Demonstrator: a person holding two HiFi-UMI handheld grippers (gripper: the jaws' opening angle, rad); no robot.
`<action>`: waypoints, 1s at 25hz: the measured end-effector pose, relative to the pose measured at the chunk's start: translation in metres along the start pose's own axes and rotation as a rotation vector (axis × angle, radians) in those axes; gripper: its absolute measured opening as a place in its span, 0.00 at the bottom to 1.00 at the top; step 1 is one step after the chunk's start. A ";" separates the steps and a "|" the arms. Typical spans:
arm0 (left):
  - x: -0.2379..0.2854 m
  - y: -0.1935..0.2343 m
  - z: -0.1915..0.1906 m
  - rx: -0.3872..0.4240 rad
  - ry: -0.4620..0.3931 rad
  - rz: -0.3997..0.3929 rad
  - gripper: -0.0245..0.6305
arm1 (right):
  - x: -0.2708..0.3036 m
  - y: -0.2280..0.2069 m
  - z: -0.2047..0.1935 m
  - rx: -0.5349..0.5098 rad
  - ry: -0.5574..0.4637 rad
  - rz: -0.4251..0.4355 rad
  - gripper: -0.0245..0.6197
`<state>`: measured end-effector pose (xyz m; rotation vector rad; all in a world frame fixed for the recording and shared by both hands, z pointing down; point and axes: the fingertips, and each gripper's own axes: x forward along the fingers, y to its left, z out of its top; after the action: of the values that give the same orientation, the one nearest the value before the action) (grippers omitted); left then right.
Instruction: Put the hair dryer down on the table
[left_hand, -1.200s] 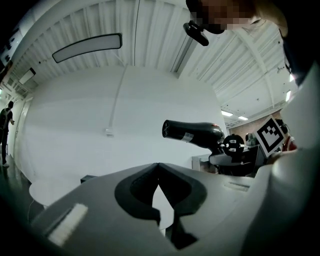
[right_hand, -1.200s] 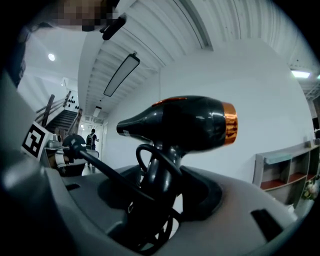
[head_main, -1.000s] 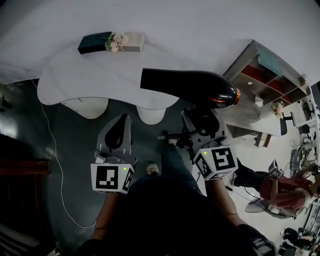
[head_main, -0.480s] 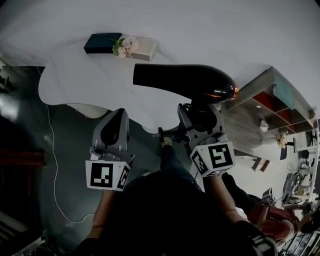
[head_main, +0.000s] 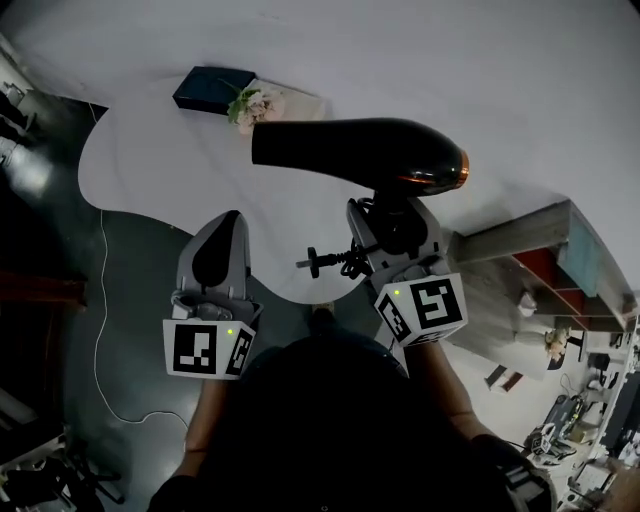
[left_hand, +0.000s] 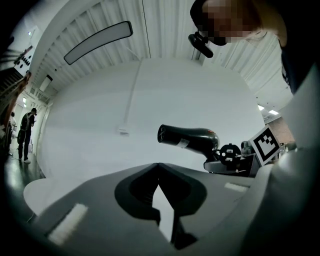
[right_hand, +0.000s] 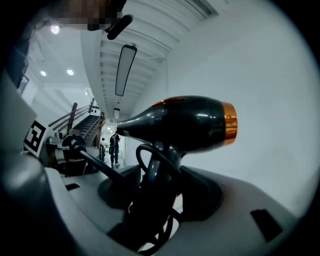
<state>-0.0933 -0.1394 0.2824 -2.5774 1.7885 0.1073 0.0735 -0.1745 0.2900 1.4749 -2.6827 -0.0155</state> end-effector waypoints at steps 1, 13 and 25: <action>0.008 0.000 -0.001 0.000 0.000 0.015 0.06 | 0.007 -0.007 -0.001 -0.001 0.002 0.016 0.42; 0.058 -0.004 -0.026 -0.021 0.038 0.089 0.06 | 0.054 -0.054 -0.031 0.029 0.054 0.108 0.42; 0.102 0.019 -0.052 -0.026 0.102 -0.001 0.06 | 0.087 -0.058 -0.076 0.016 0.102 0.091 0.42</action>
<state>-0.0729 -0.2438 0.3290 -2.6483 1.8300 -0.0012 0.0813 -0.2765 0.3682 1.3178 -2.6702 0.0846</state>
